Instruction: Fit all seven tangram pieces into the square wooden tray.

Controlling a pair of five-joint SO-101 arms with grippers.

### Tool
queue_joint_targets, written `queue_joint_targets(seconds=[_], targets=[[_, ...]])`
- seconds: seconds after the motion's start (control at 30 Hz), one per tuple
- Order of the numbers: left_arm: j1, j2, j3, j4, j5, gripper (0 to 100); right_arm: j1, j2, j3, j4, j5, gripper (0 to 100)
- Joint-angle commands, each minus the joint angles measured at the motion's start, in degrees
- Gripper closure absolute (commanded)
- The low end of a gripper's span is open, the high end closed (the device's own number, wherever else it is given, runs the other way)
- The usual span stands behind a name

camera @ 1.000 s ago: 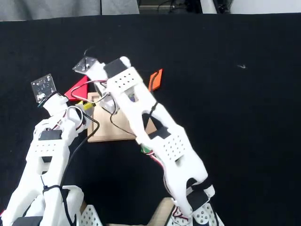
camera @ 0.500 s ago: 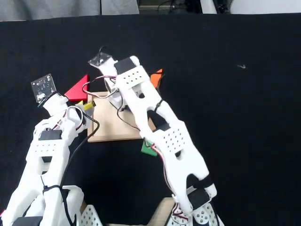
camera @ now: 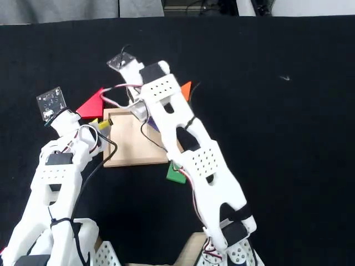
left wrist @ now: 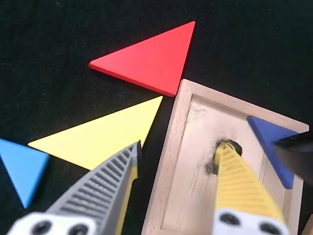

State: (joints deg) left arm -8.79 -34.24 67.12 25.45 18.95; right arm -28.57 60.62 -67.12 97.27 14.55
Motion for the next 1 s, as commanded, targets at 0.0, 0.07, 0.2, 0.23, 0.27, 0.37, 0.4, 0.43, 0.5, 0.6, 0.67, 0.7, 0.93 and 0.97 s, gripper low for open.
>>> queue_joint_targets(seconds=[0.0,0.07,0.2,0.23,0.27,0.37,0.4,0.43,0.5,0.6,0.67,0.7,0.93,0.97], targets=[[0.48,-0.09,-0.22,-1.05,0.00,75,2.90,-4.53,-10.68,4.13,-1.05,98.8],[0.48,-0.09,-0.22,-1.05,0.00,75,6.07,-6.90,-12.62,3.96,-2.73,98.8],[0.48,-0.09,-0.22,-1.05,0.00,75,12.13,-10.51,-10.86,3.96,-4.66,98.8],[0.48,-0.09,-0.22,-1.05,0.00,75,13.01,-11.47,-10.07,3.96,-4.66,98.8],[0.48,-0.09,-0.22,-1.05,0.00,75,13.63,-12.44,-9.19,3.96,-4.66,98.8],[0.48,-0.09,-0.22,-1.05,0.00,75,14.24,-15.16,-5.85,3.96,-4.66,98.8],[0.48,-0.09,-0.22,-1.05,0.00,75,13.98,-16.04,-4.79,3.96,-4.66,98.8],[0.48,-0.09,-0.22,-1.05,0.00,75,13.89,-16.92,-3.56,3.96,-4.66,98.8],[0.48,-0.09,-0.22,-1.05,0.00,75,13.89,-18.95,-0.84,3.96,-4.66,98.8],[0.48,-0.09,-0.22,-1.05,0.00,75,14.15,-23.34,4.18,3.96,-4.66,98.8],[0.48,-0.09,-0.22,-1.05,0.00,75,13.98,-26.95,8.40,3.96,-4.57,98.8],[0.48,-0.09,-0.22,-1.05,0.00,75,13.89,-28.79,10.86,3.69,-4.57,98.8],[0.57,-0.09,-0.22,-1.05,0.00,75,13.36,-31.08,27.91,-9.23,-4.57,98.3],[0.57,-0.09,-0.22,-1.05,0.00,75,13.36,-29.67,29.67,-11.96,-4.66,96.8]])
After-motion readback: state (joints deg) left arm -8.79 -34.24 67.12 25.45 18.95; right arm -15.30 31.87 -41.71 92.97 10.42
